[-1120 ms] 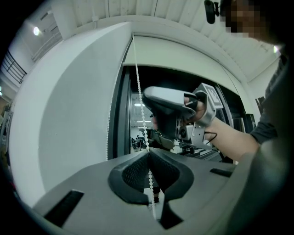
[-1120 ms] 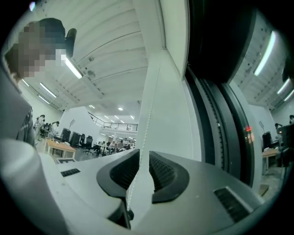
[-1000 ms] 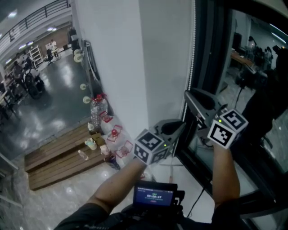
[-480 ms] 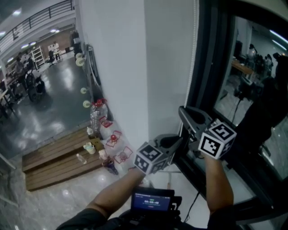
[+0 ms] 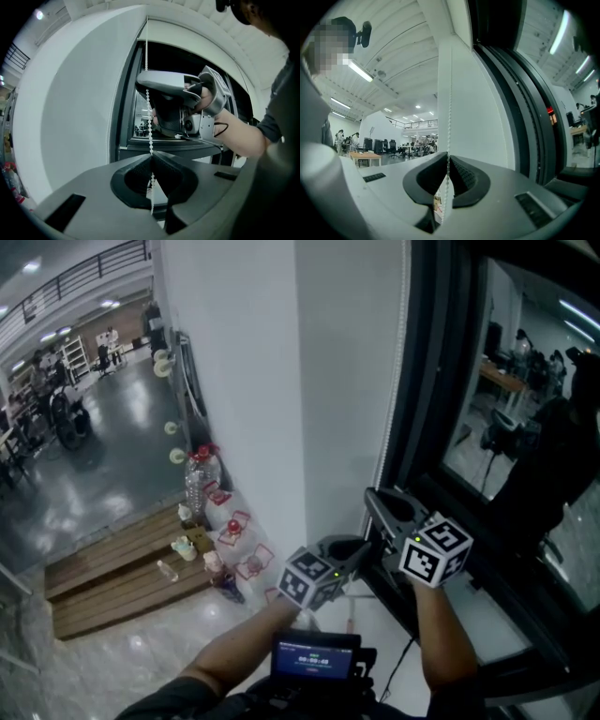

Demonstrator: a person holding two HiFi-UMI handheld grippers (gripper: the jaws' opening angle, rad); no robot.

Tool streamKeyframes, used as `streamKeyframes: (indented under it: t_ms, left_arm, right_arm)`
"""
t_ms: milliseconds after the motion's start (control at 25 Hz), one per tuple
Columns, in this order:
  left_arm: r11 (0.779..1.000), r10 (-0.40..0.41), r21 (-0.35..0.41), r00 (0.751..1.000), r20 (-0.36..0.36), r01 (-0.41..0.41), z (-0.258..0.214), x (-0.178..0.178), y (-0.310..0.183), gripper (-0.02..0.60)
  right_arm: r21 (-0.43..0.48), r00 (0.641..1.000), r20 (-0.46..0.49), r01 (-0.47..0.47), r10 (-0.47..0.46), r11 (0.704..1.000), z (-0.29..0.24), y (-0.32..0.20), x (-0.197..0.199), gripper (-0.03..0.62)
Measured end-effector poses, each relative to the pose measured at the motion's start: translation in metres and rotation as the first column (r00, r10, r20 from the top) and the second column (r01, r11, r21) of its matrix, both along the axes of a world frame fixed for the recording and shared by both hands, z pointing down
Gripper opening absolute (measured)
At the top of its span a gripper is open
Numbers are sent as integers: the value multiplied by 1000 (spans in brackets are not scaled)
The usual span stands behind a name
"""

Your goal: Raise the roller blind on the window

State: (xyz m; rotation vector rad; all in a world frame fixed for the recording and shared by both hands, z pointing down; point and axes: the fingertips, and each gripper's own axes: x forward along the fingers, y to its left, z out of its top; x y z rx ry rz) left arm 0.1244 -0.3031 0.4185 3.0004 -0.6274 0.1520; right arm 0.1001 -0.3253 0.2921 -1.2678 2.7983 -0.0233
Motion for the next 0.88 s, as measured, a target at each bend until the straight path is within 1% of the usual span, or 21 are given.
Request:
streamKeyframes:
  t_ms: [120,280,440,520,560,640,720,760,880]
  left_arm:
    - [1000,-4,-11,1000,10,4,8,-2,1,8]
    - [999,-4,-39,1000,28,5,24,-3,1,8]
    - [998,13,-69,1000,-5,-13,26,-9,3,6]
    - [998,-4,-60,1000,11,5,25,-20,1,9]
    - [998,-16,-55,1000,23,18,25,-26,-2,16]
    - [998,-37,-58,999,28,38,18,-40,-3,53]
    - [997,-44,-62,999,7,45,2,-52,-1,82]
    - [997,-50,-55,999,-14,49,-11,-57,0,97]
    - [998,-60,-11,990,-127,59,-65,-65,2,97]
  right_arm:
    - [-9,999,-27,-20,20,1000,9,0,-3,14]
    - [-43,999,-27,-26,25,999,25,-1,-2,14]
    - [-51,999,-22,-33,31,998,30,-1,1,14]
    - [-51,999,-25,-37,35,998,30,-1,4,14]
    - [-50,999,-21,-38,37,998,29,-1,5,14]
    - [-49,999,-13,-39,38,998,29,-1,7,14]
    - [-44,999,-8,-32,32,999,28,-1,7,14]
    - [-42,1000,-8,-26,26,999,28,-2,6,14]
    - [-47,1000,-9,-26,25,999,28,1,5,14]
